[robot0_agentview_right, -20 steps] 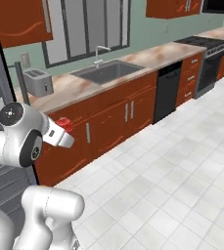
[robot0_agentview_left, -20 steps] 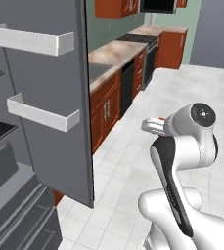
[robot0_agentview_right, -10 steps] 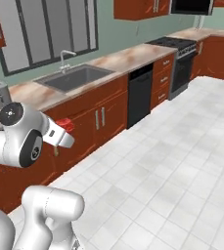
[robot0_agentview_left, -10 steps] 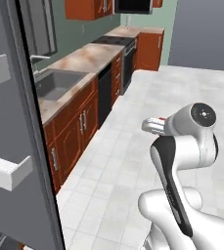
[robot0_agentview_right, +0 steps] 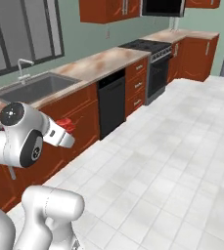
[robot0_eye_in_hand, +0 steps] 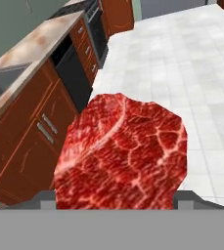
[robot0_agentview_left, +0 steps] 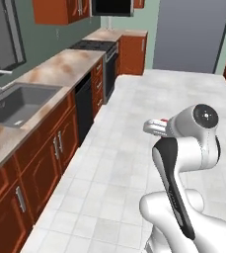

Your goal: Transport the steak from the fridge to the microwave and turn on the microwave.

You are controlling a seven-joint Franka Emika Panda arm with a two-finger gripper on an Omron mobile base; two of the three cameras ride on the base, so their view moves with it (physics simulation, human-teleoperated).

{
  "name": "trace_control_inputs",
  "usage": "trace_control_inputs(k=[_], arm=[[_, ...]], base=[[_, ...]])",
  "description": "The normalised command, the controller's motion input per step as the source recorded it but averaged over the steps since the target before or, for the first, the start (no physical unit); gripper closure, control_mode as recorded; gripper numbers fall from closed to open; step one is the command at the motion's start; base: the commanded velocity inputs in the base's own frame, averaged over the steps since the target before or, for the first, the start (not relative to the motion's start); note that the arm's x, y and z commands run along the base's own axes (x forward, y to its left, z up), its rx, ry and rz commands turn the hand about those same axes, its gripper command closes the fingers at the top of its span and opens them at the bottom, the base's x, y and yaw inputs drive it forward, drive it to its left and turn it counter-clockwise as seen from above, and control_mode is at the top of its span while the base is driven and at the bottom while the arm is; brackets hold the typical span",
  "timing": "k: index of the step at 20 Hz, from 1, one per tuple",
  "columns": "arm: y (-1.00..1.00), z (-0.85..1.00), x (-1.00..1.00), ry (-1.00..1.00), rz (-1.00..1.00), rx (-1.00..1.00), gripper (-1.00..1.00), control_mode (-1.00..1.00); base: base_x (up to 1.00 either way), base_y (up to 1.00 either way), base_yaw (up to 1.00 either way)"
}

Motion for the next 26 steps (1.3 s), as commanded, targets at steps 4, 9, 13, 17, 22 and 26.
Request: trace_control_inputs(k=[4,9,13,17,22,26], arm=[[0.0,0.0,0.0,0.0,0.0,0.0,1.0,1.0],[0.0,0.0,0.0,0.0,0.0,0.0,1.0,1.0],[0.0,0.0,0.0,0.0,0.0,0.0,1.0,1.0],[0.0,0.0,0.0,0.0,0.0,0.0,1.0,1.0],[0.0,0.0,0.0,0.0,0.0,0.0,1.0,1.0],[0.0,0.0,0.0,0.0,0.0,0.0,1.0,1.0]], base=[[0.91,-0.4,-0.2],[0.95,-0.36,-0.17],[0.99,-0.36,-0.16],[1.0,-0.36,-0.12],[1.0,-0.38,-0.09],[1.0,-0.4,-0.09]])
